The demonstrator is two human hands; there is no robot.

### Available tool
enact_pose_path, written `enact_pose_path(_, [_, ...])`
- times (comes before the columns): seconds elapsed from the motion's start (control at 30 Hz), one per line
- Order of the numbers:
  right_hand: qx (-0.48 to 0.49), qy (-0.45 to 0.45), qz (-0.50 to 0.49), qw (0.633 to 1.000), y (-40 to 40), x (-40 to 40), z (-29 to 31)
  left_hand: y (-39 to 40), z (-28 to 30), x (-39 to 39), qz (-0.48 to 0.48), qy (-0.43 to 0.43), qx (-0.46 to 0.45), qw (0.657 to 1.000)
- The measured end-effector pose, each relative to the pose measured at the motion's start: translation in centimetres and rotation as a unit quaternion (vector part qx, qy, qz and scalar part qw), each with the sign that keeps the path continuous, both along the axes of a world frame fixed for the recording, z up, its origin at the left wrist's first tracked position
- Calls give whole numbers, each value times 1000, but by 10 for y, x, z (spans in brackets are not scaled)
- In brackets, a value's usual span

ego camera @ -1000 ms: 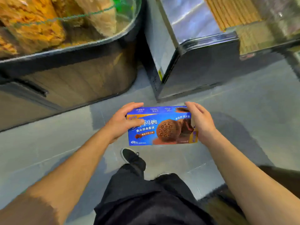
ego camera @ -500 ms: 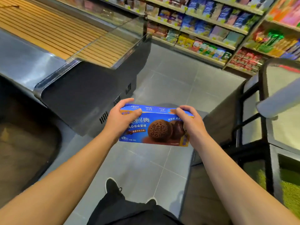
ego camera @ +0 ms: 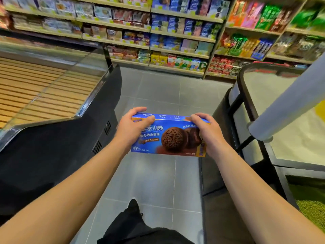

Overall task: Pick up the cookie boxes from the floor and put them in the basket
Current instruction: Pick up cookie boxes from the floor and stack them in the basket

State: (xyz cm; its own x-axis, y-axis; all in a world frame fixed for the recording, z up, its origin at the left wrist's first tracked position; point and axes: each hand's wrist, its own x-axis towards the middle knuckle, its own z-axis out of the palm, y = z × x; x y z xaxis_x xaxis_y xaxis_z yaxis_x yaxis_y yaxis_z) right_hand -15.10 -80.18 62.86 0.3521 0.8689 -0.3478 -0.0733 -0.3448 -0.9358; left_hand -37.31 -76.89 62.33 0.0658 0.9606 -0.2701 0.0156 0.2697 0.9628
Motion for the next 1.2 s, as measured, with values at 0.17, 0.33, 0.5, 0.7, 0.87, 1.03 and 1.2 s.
enact_pose_path(0.17, [10,4,-56,998,72,-8,10,97,13,-2,-58,3,8,998])
enact_pose_path(0.33, [19,3,-91,996,131,-1,21,178,24,11,-103,8,20,994])
enact_pose_path(0.5, [32,8,-127,991,207,26,27,268,26,43,-132,20,24,991])
enact_pose_path(0.7, [37,22,-150,988,318,85,16,390,17,112,-154,20,17,988])
enact_pose_path(0.87, [28,19,-176,984,406,154,20,491,27,185,-185,34,13,982])
enact_pose_path(1.03, [43,4,-201,979,493,223,43,584,47,258,-199,20,34,979])
enact_pose_path(1.2, [54,-15,-224,973,583,288,57,688,55,330,-225,6,47,973])
